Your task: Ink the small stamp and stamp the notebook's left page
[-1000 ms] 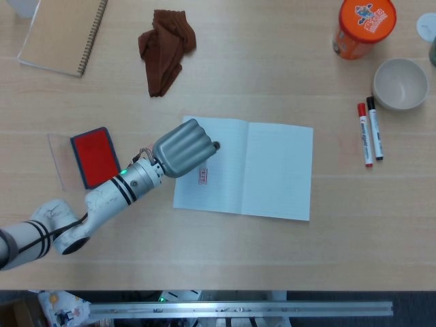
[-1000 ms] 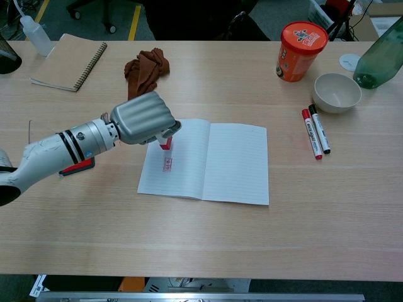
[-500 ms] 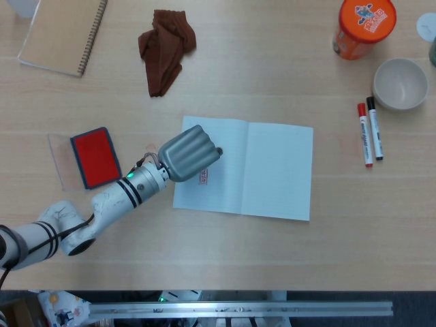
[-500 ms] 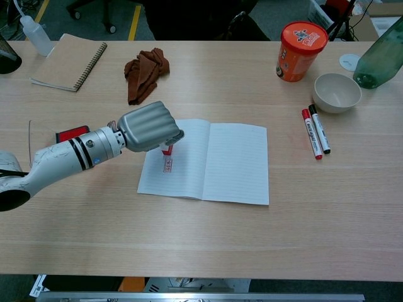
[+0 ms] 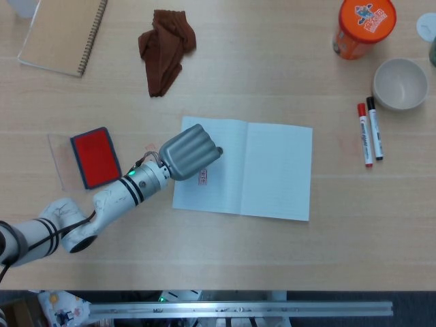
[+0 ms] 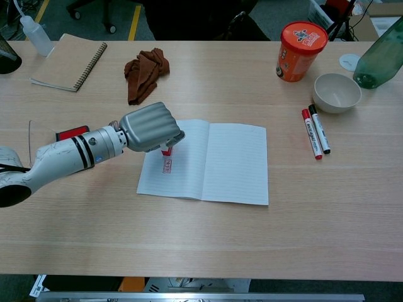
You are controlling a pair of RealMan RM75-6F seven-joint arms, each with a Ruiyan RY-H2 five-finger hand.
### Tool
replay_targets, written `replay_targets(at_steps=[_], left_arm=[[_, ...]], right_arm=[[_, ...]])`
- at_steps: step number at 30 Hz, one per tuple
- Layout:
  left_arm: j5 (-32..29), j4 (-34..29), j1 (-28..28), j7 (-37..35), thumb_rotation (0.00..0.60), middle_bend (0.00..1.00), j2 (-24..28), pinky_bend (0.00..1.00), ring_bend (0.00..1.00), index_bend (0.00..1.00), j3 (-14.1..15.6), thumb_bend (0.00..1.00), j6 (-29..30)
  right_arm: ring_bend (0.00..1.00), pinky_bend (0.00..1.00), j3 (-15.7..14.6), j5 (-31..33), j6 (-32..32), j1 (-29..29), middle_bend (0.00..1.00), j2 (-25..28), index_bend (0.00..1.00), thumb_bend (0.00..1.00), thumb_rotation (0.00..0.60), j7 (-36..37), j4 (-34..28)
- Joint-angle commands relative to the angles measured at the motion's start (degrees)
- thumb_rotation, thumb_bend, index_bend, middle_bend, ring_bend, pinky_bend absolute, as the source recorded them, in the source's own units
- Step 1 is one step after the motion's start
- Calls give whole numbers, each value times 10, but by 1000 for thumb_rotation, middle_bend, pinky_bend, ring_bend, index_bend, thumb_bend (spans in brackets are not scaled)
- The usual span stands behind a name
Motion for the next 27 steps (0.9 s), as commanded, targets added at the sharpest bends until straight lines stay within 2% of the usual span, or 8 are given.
replay_targets(at_steps=[1,12,27], left_arm=[[-7,-8,-2,8,600,994,3,1000,1000,637,-2,329,-9],[-26,-26,-4,29,600,990,9,1000,1000,621,-7,329,-20],[-12,-105,25,38,600,989,90,1000,1000,619,-21,329,83]], right_arm=[[512,556,0,0,0,0,492,0,341,216,600,1,1],[512,556,1,2,1,-3,492,-1,341,216,600,5,5],[512,556,3,-5,-3,4,492,-7,341,215,600,6,4]])
